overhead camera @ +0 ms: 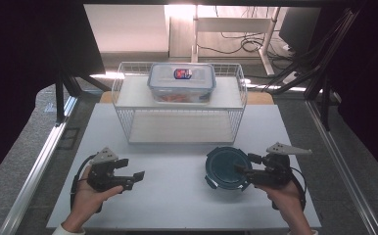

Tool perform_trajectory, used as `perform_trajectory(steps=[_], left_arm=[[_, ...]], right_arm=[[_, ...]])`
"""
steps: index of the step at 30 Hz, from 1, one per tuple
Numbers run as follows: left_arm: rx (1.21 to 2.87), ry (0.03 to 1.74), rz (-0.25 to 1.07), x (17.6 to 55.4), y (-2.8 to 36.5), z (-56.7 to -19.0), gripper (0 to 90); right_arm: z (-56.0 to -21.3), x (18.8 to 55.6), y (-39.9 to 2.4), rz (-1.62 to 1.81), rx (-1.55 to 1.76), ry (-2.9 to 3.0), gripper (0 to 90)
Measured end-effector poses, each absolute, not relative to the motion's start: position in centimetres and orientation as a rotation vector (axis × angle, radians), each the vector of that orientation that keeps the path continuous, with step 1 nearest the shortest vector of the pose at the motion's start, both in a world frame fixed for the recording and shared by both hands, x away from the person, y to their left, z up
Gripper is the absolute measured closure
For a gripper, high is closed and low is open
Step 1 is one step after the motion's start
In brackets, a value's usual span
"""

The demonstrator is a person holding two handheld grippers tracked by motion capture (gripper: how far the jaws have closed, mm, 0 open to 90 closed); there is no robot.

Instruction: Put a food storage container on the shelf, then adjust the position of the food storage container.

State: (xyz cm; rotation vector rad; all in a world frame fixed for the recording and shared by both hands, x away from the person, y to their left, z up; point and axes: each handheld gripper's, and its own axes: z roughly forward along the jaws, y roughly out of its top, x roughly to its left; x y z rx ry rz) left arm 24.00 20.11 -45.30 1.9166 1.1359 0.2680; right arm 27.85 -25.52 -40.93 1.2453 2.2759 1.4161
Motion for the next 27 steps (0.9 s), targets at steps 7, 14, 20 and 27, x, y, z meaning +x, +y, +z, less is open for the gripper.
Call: perform_trajectory(steps=[7, 14, 20, 27], left_arm=[[1.918, 1.147, 0.271, 23.7, 20.1, -45.7, 21.5], [1.912, 1.145, 0.283, 23.5, 20.0, -45.5, 21.2], [1.929, 1.140, 0.266, 23.6, 19.8, -45.8, 23.5], [1.937, 1.138, 0.255, 23.6, 19.7, -46.0, 22.9]], right_arm=[[-41.5, 27.4, -25.3, 1.354, 1.242, 2.292, 27.1], [-40.8, 27.5, -25.3, 1.347, 1.201, 2.295, 34.2], [-40.9, 28.0, -26.3, 1.315, 1.231, 2.288, 38.6], [-41.3, 28.8, -27.5, 1.169, 1.299, 2.271, 58.8]])
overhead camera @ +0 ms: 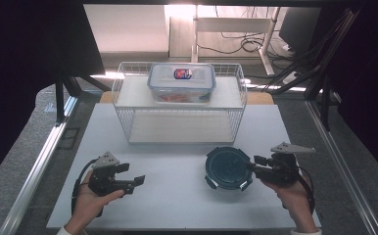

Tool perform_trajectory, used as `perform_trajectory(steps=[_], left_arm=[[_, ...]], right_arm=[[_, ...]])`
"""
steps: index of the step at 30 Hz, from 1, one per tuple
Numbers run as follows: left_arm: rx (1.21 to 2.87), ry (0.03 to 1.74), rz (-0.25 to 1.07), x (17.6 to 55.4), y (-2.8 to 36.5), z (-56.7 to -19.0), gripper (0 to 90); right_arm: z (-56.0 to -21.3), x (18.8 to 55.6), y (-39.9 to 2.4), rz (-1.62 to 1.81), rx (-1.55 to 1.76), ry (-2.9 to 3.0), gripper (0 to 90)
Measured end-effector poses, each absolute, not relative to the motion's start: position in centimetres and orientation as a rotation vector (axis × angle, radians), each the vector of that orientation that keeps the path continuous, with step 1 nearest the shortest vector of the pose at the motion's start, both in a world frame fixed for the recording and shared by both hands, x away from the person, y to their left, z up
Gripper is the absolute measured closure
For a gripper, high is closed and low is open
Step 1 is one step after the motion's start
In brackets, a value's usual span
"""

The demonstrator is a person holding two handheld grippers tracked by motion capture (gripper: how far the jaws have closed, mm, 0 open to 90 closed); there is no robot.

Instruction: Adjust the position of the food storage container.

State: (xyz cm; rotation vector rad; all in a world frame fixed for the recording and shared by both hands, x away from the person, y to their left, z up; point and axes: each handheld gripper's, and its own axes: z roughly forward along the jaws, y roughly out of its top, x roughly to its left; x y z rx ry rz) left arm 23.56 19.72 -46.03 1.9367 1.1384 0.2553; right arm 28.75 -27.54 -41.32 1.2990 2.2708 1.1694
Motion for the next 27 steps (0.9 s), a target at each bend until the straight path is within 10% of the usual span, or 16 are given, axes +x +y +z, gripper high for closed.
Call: perform_trajectory(steps=[10, 27], left_arm=[[1.936, 1.154, 0.222, 23.9, 19.8, -46.5, 23.1], [1.937, 1.168, 0.213, 23.9, 20.0, -46.9, 23.3]], right_arm=[[-42.7, 32.4, -29.3, 0.987, 1.378, 2.289, 88.3], [-47.2, 35.1, -27.4, 0.732, 1.313, 2.445, 89.2]])
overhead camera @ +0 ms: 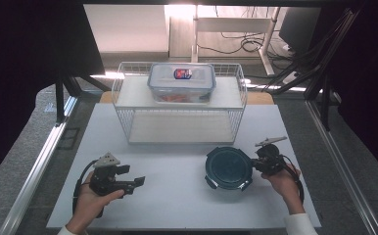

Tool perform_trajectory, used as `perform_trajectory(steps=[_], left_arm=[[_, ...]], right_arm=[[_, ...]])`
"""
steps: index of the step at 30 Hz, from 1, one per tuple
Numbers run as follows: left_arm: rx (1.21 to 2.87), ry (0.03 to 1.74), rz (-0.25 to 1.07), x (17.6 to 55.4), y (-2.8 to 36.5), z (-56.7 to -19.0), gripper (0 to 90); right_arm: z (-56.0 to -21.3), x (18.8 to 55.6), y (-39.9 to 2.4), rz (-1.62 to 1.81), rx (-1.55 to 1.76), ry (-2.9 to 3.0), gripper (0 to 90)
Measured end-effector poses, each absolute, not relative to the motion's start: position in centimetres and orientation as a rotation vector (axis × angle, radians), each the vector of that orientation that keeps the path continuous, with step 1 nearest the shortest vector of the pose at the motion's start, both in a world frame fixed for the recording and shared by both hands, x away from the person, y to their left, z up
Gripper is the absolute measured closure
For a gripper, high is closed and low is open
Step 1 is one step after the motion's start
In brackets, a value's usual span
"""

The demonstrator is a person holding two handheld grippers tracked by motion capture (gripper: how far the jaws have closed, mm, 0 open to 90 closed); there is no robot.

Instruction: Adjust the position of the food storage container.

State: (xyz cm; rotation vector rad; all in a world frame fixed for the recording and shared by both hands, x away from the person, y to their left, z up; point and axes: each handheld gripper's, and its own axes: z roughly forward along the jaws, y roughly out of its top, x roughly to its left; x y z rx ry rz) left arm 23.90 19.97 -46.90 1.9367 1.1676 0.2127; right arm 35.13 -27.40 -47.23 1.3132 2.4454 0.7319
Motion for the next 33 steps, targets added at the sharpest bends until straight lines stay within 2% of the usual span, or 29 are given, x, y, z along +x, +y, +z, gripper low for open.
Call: perform_trajectory(steps=[8, 33], left_arm=[[1.941, 1.171, 0.206, 24.1, 20.0, -47.1, 23.6], [1.948, 1.176, 0.200, 24.2, 20.1, -47.3, 25.0]], right_arm=[[-47.0, 34.8, -27.3, 0.825, 1.250, 2.498, 89.3], [-47.1, 31.6, -20.4, 0.776, 1.052, 2.648, 89.3]])
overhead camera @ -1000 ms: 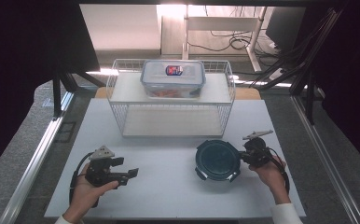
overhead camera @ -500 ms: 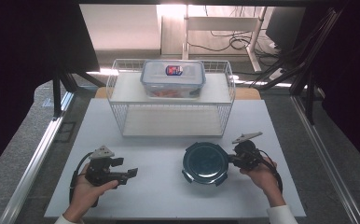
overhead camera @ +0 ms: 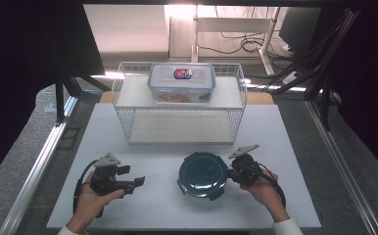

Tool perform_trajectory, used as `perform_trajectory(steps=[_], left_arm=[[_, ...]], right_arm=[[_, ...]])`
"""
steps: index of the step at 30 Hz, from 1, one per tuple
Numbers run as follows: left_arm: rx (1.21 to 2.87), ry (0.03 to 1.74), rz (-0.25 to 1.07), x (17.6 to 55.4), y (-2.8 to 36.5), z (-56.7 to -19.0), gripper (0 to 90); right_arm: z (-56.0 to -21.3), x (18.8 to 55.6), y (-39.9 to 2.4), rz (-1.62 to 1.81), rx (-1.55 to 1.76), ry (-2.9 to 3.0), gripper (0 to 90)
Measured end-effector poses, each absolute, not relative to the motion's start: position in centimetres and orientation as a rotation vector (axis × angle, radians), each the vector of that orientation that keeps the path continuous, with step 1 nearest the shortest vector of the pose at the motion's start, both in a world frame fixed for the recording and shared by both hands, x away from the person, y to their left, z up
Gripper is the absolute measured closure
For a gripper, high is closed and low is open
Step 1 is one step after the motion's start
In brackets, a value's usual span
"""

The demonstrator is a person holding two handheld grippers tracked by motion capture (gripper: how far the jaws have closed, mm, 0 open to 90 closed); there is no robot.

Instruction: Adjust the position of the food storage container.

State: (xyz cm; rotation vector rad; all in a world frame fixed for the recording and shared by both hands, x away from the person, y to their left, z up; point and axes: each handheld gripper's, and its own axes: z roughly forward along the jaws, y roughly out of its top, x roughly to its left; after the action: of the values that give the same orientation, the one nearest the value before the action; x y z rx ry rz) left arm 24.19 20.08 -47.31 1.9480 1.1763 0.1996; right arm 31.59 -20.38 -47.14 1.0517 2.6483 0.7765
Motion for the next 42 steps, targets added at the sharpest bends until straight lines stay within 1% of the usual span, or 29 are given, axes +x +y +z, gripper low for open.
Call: perform_trajectory(steps=[12, 31, 38, 42], left_arm=[[1.953, 1.175, 0.198, 24.2, 20.0, -47.4, 24.9], [1.954, 1.182, 0.190, 24.4, 20.0, -47.6, 24.9], [1.946, 1.189, 0.185, 24.5, 20.2, -47.7, 24.9], [1.934, 1.195, 0.185, 24.5, 20.4, -47.6, 24.8]], right_arm=[[-47.3, 29.8, -17.9, 0.736, 0.974, 2.672, 89.2], [-48.2, 28.3, -13.8, 0.736, 0.851, 2.762, 89.3], [-48.4, 28.3, -13.8, 0.764, 0.865, 2.768, 89.2], [-47.7, 28.1, -15.2, 0.821, 0.877, 2.754, 89.1]])
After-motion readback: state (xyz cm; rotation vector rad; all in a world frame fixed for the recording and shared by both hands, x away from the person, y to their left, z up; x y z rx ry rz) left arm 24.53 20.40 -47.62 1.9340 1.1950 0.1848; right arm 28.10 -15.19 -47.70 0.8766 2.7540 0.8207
